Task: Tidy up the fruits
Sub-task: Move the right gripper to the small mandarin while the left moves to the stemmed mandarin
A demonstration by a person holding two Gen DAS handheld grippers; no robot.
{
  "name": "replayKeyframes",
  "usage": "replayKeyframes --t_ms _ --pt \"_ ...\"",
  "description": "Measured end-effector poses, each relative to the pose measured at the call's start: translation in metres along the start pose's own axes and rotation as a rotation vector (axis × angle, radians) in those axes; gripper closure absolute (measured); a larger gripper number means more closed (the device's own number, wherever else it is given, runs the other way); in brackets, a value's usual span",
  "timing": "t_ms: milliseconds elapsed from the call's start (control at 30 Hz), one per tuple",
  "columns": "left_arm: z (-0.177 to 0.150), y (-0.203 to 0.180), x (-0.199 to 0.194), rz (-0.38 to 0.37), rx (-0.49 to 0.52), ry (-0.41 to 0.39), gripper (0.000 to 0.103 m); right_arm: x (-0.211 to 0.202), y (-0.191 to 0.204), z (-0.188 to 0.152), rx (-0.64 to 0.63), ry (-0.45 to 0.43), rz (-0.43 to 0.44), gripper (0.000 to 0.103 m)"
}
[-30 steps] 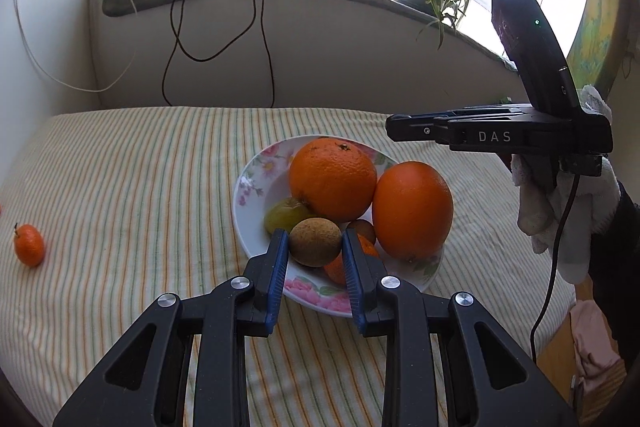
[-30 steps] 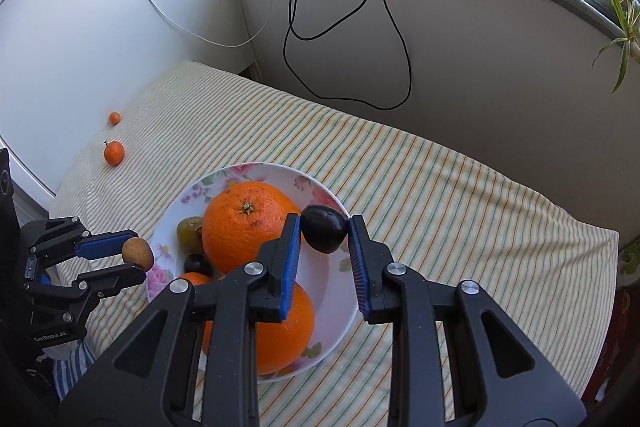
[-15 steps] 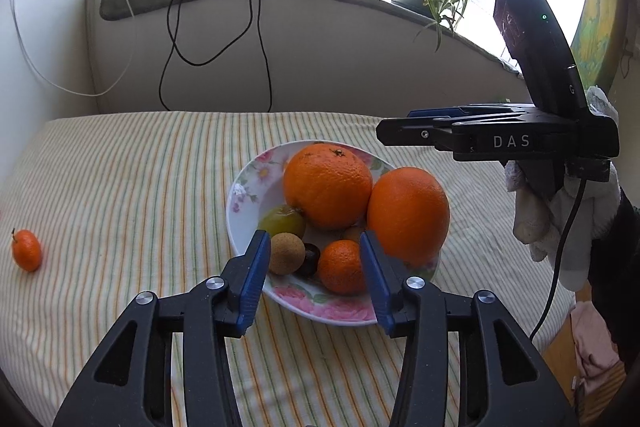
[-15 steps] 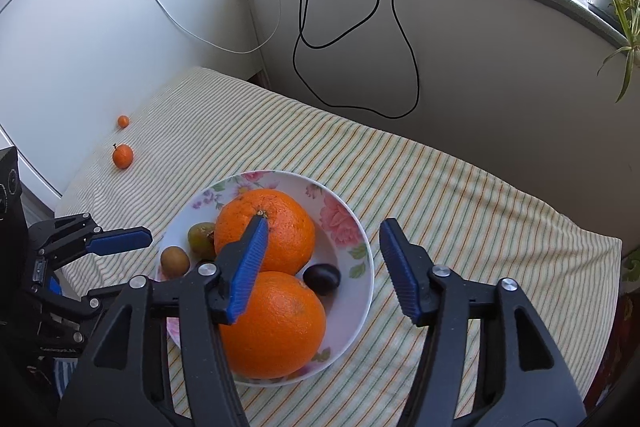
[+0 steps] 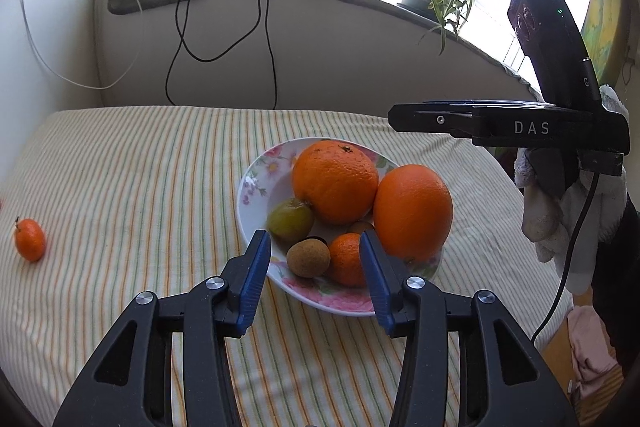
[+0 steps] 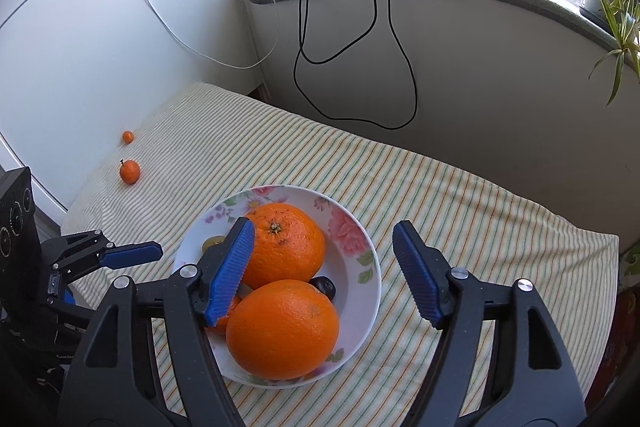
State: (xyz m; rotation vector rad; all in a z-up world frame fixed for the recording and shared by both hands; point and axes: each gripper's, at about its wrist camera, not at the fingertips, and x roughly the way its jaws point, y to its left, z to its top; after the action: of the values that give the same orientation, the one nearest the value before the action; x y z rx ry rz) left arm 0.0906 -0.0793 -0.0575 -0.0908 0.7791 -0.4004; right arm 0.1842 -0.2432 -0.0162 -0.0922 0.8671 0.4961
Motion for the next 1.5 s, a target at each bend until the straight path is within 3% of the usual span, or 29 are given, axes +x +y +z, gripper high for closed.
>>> replayKeyframes --t_ms 700,1500 --pt "-0.004 0.041 -0.03 0.054 -0.083 -0.051 0.058 0.001 0.045 0.013 -0.075 -0.005 0.024 0.029" --pt "-0.029 0.123 -0.071 0.168 -0.232 -0.097 0.058 0.036 0.135 0.043 -0.216 0.009 0.11 0.029"
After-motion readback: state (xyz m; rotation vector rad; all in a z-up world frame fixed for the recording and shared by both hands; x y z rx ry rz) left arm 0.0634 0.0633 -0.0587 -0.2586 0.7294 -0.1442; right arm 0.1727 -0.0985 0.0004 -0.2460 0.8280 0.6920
